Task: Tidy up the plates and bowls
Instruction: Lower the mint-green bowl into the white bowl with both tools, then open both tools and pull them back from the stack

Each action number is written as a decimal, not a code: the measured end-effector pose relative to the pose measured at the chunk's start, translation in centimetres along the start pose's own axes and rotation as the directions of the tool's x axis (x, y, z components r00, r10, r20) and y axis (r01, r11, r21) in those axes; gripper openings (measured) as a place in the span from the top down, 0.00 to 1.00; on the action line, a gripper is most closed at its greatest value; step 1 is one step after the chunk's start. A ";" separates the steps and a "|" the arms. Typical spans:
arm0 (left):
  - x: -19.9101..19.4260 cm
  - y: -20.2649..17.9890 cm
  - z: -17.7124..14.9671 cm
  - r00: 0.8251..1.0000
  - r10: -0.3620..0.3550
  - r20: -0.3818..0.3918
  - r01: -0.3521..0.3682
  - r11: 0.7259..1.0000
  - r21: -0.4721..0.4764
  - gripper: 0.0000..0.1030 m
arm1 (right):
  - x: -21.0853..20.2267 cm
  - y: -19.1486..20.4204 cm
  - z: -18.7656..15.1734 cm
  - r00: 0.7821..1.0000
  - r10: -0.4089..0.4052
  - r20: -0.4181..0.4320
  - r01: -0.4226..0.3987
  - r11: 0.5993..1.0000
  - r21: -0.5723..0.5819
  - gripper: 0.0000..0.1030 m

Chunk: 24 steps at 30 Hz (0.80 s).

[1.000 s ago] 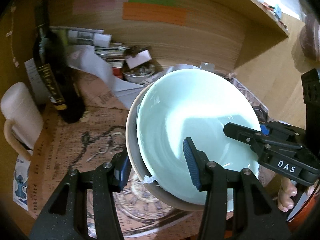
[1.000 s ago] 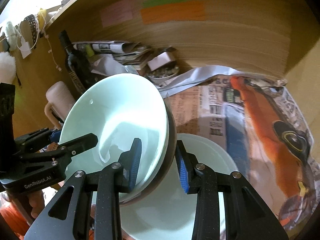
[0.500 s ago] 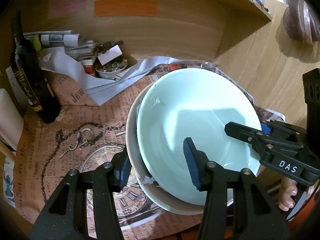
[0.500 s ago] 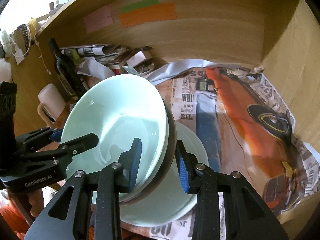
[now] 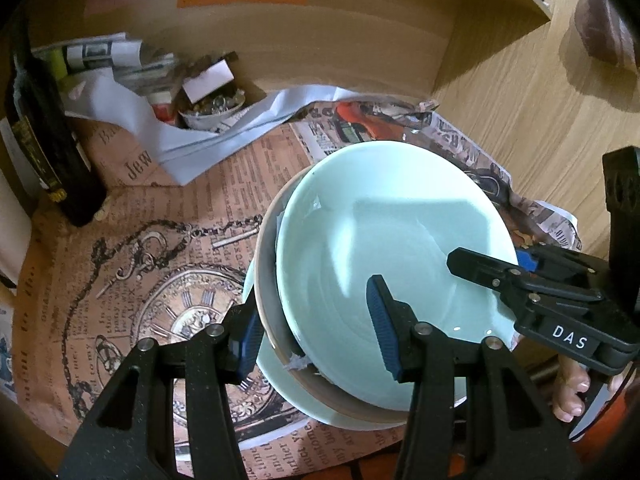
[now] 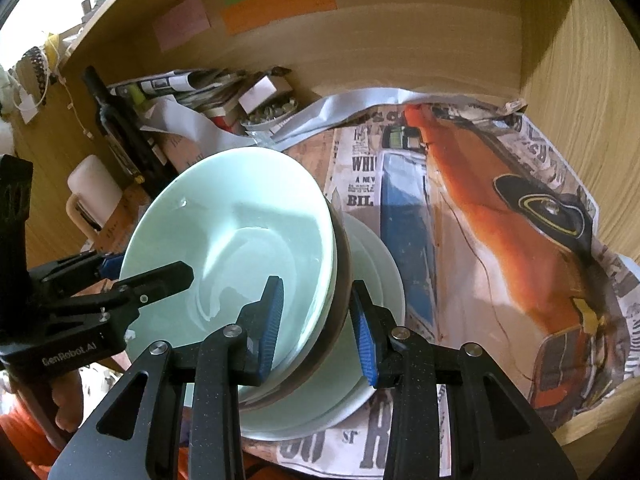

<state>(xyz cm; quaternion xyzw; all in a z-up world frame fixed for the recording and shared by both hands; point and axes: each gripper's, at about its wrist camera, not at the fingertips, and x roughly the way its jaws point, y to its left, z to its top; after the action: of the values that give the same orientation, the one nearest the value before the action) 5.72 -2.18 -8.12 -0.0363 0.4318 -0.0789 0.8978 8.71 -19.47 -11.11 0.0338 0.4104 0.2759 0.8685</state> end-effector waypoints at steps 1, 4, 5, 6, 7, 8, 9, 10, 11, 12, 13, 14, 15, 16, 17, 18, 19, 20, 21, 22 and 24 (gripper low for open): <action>0.1 0.0 0.0 1.000 0.000 0.003 0.000 1.000 0.000 0.52 | 0.0 -0.1 0.0 1.000 0.004 0.005 -0.004 1.000 0.002 0.70; 0.3 -0.1 0.0 1.000 0.007 0.012 -0.007 1.000 0.017 0.52 | -0.1 -0.1 0.2 1.000 -0.010 0.028 0.010 1.000 -0.013 0.70; 0.4 -0.1 0.0 1.000 0.009 0.015 -0.009 1.000 0.026 0.52 | -0.1 -0.1 0.2 0.999 -0.012 0.035 0.013 1.000 -0.015 0.70; 0.5 -0.1 0.1 1.000 0.017 0.017 -0.018 0.999 0.035 0.54 | -0.1 -0.2 0.4 0.999 -0.013 0.046 0.014 1.000 -0.016 0.70; 0.7 -0.1 0.1 0.999 0.027 0.018 -0.028 0.999 0.042 0.55 | -0.2 -0.1 0.4 0.998 -0.014 0.060 0.015 1.000 -0.019 0.70; 0.8 0.0 0.1 0.999 0.031 0.018 -0.031 0.998 0.049 0.55 | -0.2 -0.1 0.5 0.998 -0.013 0.067 0.015 1.000 -0.023 0.70; 1.0 0.1 0.1 0.999 0.031 0.016 -0.031 0.998 0.052 0.55 | -0.2 0.0 0.6 0.997 -0.012 0.073 0.014 1.000 -0.026 0.69; 1.1 0.2 0.0 0.999 0.030 0.013 -0.031 0.998 0.053 0.55 | -0.2 0.1 0.5 0.997 -0.008 0.083 0.011 0.999 -0.033 0.68; 1.3 0.4 0.0 1.000 0.030 0.009 -0.030 0.998 0.054 0.55 | -0.3 0.2 0.5 0.996 -0.004 0.092 0.008 0.999 -0.043 0.68; 1.4 0.6 -0.1 0.999 0.031 0.007 -0.031 0.998 0.054 0.55 | -0.3 0.3 0.6 0.995 0.001 0.098 0.004 0.999 -0.048 0.67; 1.5 0.8 -0.1 0.999 0.034 0.007 -0.035 0.998 0.055 0.55 | -0.4 0.4 0.6 0.995 0.009 0.104 -0.003 0.999 -0.051 0.65; 1.5 0.9 -0.2 0.999 0.040 0.015 -0.041 0.998 0.055 0.55 | -0.4 0.4 0.7 0.994 0.020 0.107 -0.014 0.999 -0.051 0.64; 1.3 1.0 -0.2 0.998 0.050 0.035 -0.052 0.997 0.060 0.55 | -0.4 0.5 0.7 0.994 0.023 0.109 -0.017 0.999 -0.048 0.64; 1.0 1.0 -0.2 0.997 0.059 0.053 -0.062 0.996 0.064 0.55 | -0.4 0.4 0.7 0.994 0.023 0.111 -0.018 0.999 -0.043 0.64; 0.7 1.0 -0.1 0.995 0.065 0.073 -0.070 0.995 0.067 0.55 | -0.3 0.3 0.7 0.993 0.025 0.113 -0.020 0.999 -0.041 0.64; 0.2 1.0 -0.1 0.993 0.069 0.093 -0.076 0.995 0.071 0.55 | -0.3 0.2 0.7 0.993 0.022 0.115 -0.018 0.999 -0.035 0.64; -0.1 1.0 -0.1 0.991 0.075 0.107 -0.083 0.994 0.075 0.55 | -0.3 0.1 0.6 0.993 0.021 0.117 -0.018 0.999 -0.027 0.62; -0.5 1.0 -0.1 0.990 0.078 0.118 -0.088 0.993 0.078 0.55 | -0.3 -0.1 0.6 0.993 0.020 0.119 -0.017 1.000 -0.020 0.61; -0.9 0.9 0.0 0.987 0.084 0.134 -0.095 0.992 0.080 0.55 | -0.5 -0.2 0.6 0.992 0.017 0.123 -0.016 1.000 -0.013 0.61; -1.4 0.9 0.0 0.985 0.088 0.149 -0.101 0.991 0.083 0.55 | -0.8 -0.3 0.6 0.991 0.009 0.135 -0.009 1.000 -0.004 0.60; -2.5 0.7 -0.1 0.978 0.093 0.188 -0.111 0.990 0.089 0.55 | -1.6 -0.4 0.5 0.987 0.003 0.158 -0.002 1.000 -0.002 0.60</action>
<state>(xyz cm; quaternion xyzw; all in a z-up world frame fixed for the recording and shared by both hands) 4.18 -1.10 -6.32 0.0232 0.3442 -0.0503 0.9373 8.40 -20.52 -9.78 0.0553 0.3400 0.2738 0.8980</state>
